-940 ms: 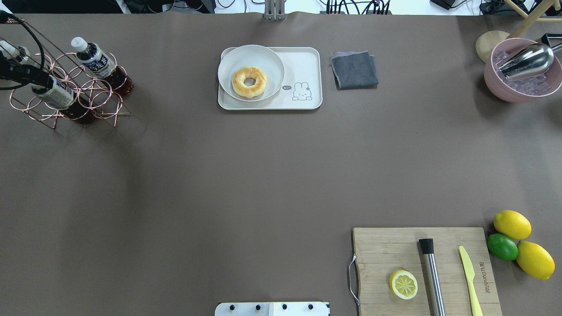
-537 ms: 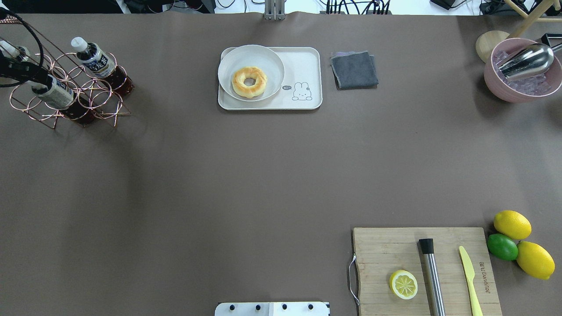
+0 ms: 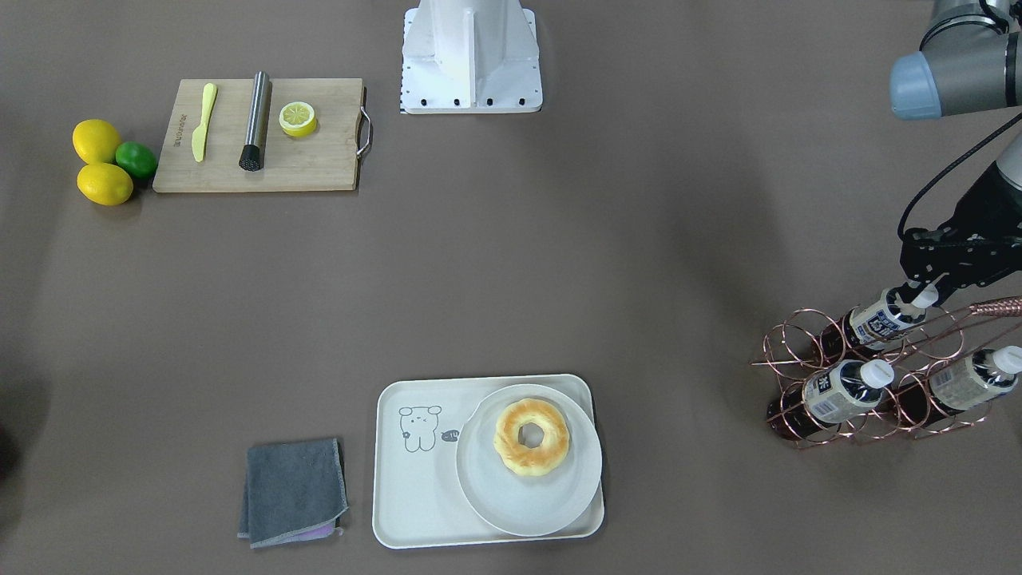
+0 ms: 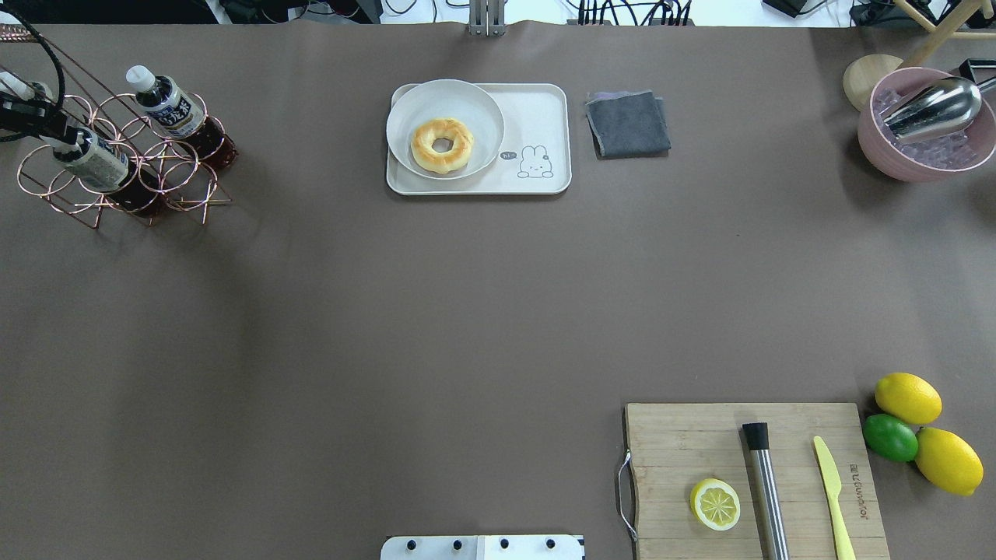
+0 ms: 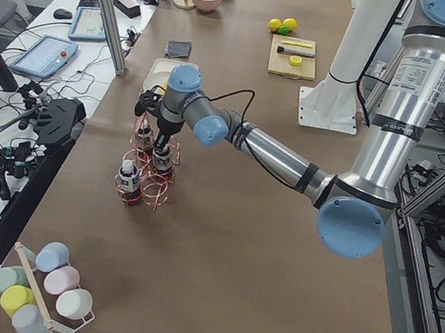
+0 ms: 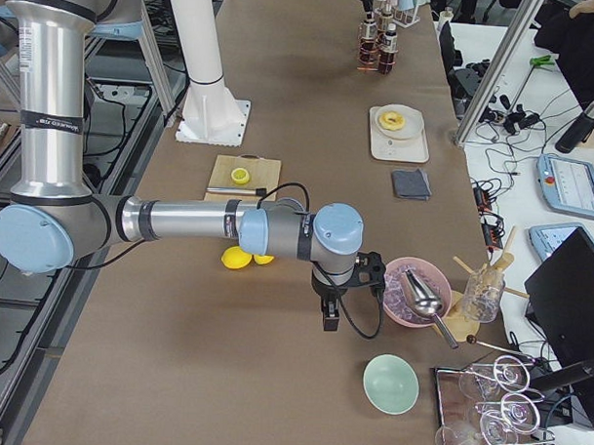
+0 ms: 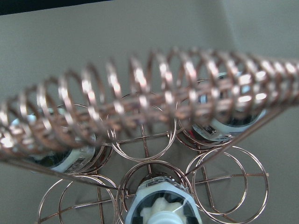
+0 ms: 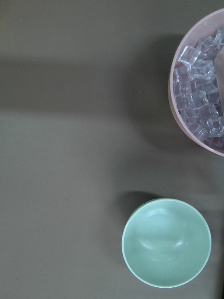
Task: Place tea on tray
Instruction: 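Close the left gripper on the bottle cap and lift it from the rack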
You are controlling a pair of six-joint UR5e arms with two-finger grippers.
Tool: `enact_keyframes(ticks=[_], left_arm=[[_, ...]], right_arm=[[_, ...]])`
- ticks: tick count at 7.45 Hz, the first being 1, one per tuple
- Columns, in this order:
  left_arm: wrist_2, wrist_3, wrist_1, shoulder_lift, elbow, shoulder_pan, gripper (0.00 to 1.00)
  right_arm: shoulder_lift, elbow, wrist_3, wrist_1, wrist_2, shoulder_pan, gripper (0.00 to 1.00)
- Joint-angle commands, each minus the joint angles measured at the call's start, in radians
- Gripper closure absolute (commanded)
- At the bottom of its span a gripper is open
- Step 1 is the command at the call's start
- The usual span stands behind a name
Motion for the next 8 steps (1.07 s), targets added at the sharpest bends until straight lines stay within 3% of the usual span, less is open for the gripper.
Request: enact_keyframes(ticks=[1,5,8], left_arm=[[-0.051,0.005,0.156,-0.085,-0.036,-0.046,1.00],[-0.049,0.197,0.559,-0.252,-0.132,-0.170,1.00],[-0.049,0.095,0.603,-0.248,-0.241,-0.124,1.00]], right_arm=[[0.001,0.000,0.001,0.002,0.000,0.000,0.00],[0.001,0.000,0.002,0.001,0.000,0.000,0.00],[0.001,-0.002,0.002,0.001,0.000,0.000,0.00]])
